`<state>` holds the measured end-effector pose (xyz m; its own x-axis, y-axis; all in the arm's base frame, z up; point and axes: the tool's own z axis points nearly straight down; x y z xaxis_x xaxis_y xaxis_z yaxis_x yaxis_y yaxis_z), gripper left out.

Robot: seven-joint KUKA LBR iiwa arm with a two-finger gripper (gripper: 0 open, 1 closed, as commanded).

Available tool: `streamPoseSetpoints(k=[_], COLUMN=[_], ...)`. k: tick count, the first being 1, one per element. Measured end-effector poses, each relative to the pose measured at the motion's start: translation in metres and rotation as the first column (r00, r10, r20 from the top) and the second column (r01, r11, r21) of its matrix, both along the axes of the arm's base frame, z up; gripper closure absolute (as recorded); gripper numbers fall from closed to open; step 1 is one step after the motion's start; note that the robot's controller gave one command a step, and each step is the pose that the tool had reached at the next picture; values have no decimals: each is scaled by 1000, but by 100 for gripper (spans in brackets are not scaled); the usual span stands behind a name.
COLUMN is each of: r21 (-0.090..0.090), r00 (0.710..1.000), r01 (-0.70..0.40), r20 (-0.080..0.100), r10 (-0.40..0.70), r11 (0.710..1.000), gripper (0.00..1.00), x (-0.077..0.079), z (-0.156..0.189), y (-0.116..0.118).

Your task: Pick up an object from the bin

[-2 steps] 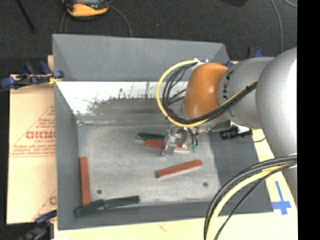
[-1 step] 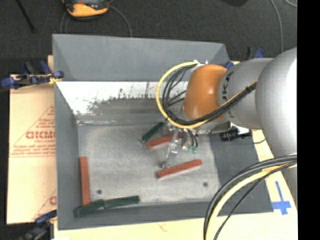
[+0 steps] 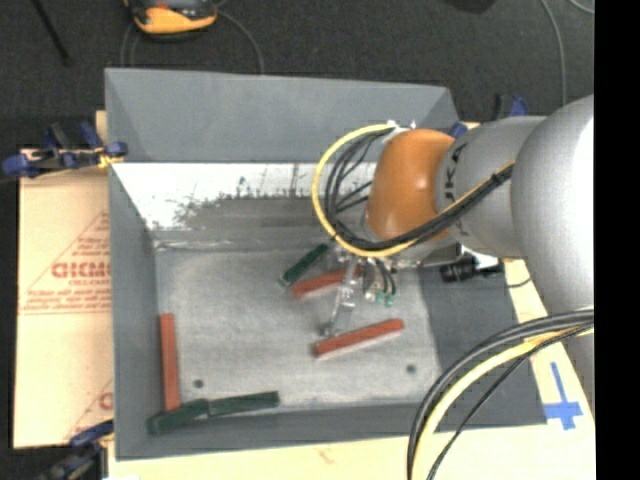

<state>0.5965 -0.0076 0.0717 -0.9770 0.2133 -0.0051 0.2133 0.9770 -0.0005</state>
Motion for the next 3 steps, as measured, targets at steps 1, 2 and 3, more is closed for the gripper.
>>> streamPoseSetpoints(k=[1,2,3], r21=[2,2,1], r00=[998,998,994], r01=[67,67,108], r20=[1,1,-8], r10=[-67,-67,-108], r11=[998,998,994], gripper=[100,100,100], x=[43,43,32], z=[0,0,53], y=[33,33,67])
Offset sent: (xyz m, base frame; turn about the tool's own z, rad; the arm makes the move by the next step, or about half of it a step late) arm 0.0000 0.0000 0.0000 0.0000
